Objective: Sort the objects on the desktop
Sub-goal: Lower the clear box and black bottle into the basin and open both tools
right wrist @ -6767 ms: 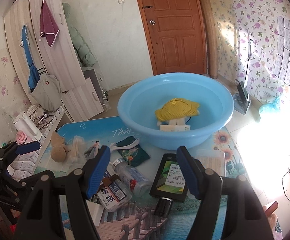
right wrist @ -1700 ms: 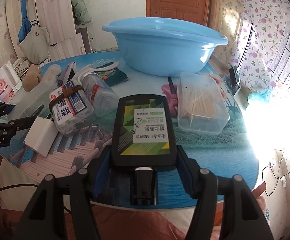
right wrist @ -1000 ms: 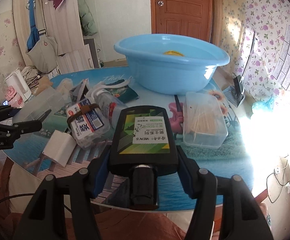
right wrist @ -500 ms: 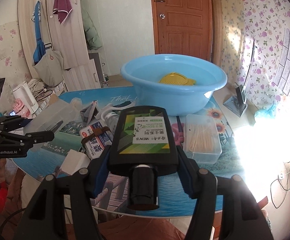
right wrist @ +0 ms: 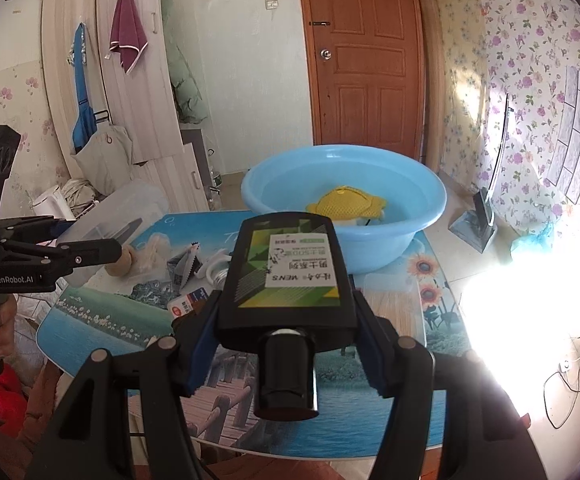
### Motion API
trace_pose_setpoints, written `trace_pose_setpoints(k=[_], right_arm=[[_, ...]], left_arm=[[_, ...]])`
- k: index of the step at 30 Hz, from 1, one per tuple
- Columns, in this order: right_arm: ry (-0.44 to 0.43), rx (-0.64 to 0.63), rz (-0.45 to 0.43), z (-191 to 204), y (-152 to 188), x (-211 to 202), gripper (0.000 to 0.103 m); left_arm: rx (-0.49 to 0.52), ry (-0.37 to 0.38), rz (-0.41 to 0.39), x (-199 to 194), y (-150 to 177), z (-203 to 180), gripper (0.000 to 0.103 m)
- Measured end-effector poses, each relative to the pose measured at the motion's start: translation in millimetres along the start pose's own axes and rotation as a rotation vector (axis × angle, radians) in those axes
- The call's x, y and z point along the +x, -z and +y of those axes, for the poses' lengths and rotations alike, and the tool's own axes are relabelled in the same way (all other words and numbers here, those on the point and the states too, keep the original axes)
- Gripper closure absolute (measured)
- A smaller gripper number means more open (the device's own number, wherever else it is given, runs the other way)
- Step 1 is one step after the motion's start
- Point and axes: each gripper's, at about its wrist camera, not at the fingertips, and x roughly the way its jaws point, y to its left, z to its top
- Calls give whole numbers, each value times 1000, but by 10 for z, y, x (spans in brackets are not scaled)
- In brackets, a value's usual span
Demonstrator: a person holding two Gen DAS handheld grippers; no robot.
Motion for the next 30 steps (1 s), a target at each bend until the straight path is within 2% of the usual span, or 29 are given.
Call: trace_pose_setpoints(k=[12, 21, 24, 27, 28, 29, 30], right_arm=[[6, 32, -39, -313, -455, 259, 43], [27, 44, -14, -546, -610, 580, 43], [33, 58, -4, -625, -644, 704, 43], [39, 77, 4, -691, -652, 832, 43], [41, 84, 8, -711, -654, 881, 43], [46, 86, 12, -725, -655, 926, 43], [54, 88, 15, -736, -654, 962, 43]], left_arm=[[67, 55, 0, 402, -551, -250, 42], [103, 93, 11, 899, -907, -374, 42], [113, 127, 8, 1065, -1022, -416, 42], [126, 112, -5, 1158, -1115, -468, 41], [129, 103, -7, 1176, -1147, -456, 37], [131, 99, -6, 1181, -1161, -454, 27], [133, 100, -3, 1178, -1165, -439, 23]])
